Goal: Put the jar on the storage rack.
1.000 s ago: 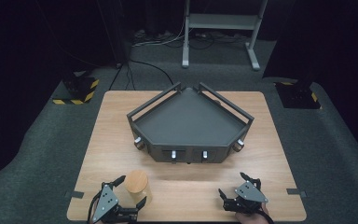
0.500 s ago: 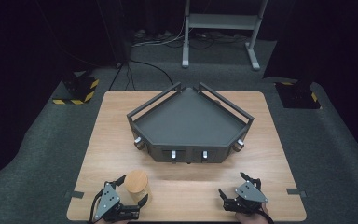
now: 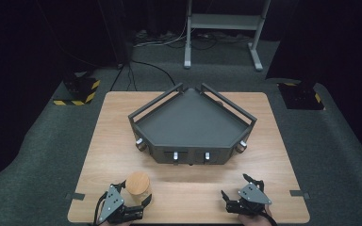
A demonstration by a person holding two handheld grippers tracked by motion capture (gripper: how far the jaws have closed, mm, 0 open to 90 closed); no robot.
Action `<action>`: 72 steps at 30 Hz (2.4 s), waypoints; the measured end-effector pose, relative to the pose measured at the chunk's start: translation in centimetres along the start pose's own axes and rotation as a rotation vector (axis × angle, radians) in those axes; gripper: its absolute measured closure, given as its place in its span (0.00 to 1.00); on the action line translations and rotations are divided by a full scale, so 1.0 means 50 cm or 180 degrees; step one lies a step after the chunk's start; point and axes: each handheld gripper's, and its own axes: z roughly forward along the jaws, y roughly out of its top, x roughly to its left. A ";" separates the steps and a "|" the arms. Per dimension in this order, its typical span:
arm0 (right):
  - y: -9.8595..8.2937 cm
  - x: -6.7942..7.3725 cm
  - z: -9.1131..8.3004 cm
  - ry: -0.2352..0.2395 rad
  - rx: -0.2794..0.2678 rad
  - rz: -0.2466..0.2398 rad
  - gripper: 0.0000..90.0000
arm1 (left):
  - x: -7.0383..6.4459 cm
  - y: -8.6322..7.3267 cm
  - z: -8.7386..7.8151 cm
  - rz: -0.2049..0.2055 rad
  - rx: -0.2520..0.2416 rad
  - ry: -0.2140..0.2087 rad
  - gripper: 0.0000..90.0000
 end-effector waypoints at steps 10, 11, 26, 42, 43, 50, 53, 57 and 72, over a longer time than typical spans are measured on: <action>0.000 0.000 0.000 0.0002 -0.0003 0.0004 0.01 | -0.003 -0.006 0.000 0.0013 -0.0024 0.0040 0.25; 0.000 0.000 0.000 0.0003 -0.0005 0.0006 0.01 | -0.005 -0.007 -0.001 0.0030 -0.0052 0.0035 0.26; 0.000 0.000 0.000 0.0010 -0.0003 -0.0002 0.01 | -0.006 -0.007 -0.002 0.0024 -0.0062 0.0048 0.28; 0.000 -0.001 -0.001 0.0018 -0.0010 0.0012 0.01 | -0.002 0.052 -0.032 0.0114 -0.0226 0.0139 0.28; 0.000 -0.001 -0.001 0.0018 -0.0010 0.0010 0.01 | -0.002 0.059 -0.035 0.0123 -0.0240 0.0146 0.28; 0.000 -0.001 -0.001 0.0019 -0.0012 0.0011 0.01 | 0.005 0.091 -0.042 0.0114 -0.0268 0.0125 0.28; 0.000 -0.001 0.000 0.0015 -0.0007 0.0012 0.01 | 0.006 0.101 -0.040 0.0115 -0.0283 0.0116 0.28; 0.000 -0.001 0.000 0.0017 -0.0008 0.0016 0.01 | 0.003 0.117 -0.035 0.0136 -0.0300 0.0082 0.28; -0.001 -0.002 -0.001 0.0024 -0.0018 0.0025 0.01 | -0.002 0.171 -0.006 0.0214 -0.0341 0.0010 0.28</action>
